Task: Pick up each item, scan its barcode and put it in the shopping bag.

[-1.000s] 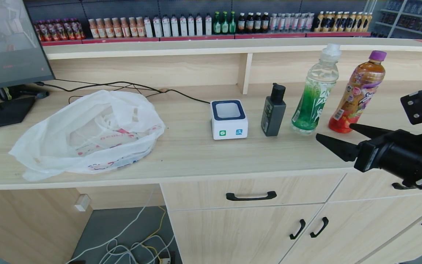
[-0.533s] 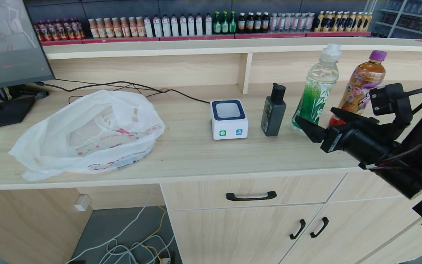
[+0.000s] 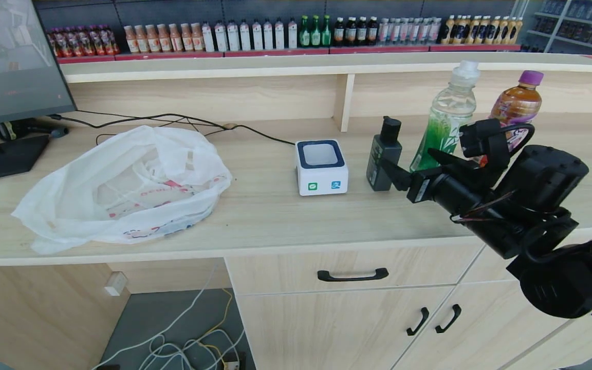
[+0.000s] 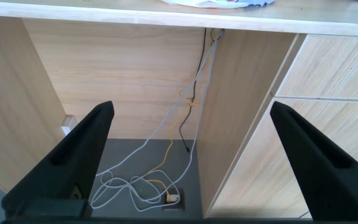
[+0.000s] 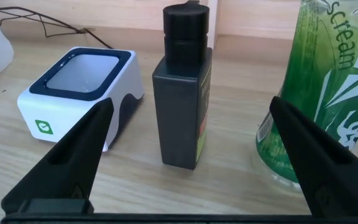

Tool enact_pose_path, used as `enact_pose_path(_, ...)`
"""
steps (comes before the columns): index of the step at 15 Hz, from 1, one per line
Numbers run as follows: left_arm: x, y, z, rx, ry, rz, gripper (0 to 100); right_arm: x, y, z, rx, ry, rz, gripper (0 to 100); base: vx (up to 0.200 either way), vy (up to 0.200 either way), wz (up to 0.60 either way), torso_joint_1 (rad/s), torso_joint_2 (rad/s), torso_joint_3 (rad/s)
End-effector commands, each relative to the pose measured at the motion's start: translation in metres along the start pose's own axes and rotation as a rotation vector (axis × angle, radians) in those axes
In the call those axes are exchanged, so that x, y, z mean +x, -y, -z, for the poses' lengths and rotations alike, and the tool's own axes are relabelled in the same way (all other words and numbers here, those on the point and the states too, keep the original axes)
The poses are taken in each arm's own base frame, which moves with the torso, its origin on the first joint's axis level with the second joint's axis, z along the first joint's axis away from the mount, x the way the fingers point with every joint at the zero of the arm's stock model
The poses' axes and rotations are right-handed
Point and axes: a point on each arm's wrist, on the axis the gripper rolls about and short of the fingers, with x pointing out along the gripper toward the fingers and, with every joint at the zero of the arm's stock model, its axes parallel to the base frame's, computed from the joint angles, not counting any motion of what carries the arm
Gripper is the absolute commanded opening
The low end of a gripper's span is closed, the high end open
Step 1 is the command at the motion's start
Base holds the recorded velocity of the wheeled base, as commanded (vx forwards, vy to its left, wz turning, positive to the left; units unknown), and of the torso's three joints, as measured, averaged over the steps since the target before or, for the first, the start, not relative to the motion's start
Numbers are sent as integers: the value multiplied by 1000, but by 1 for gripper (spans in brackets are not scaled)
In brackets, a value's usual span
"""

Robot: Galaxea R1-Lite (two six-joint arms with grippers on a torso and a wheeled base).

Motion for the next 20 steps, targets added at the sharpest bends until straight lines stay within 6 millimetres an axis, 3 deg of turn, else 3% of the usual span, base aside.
enact_pose_path(1, 0, 0, 0, 0, 0, 0, 100, 7, -2, 8, 0, -15, -4, 100, 0, 0, 0, 0, 0, 0)
enact_pose_path(11, 0, 0, 0, 0, 0, 0, 100, 47, -12, 24, 30, 60, 68, 100, 0, 0, 0, 0, 0, 0)
enact_pose_path(20, 0, 0, 0, 0, 0, 0, 100, 63, -13, 31, 43, 75, 110, 100, 0, 0, 0, 0, 0, 0)
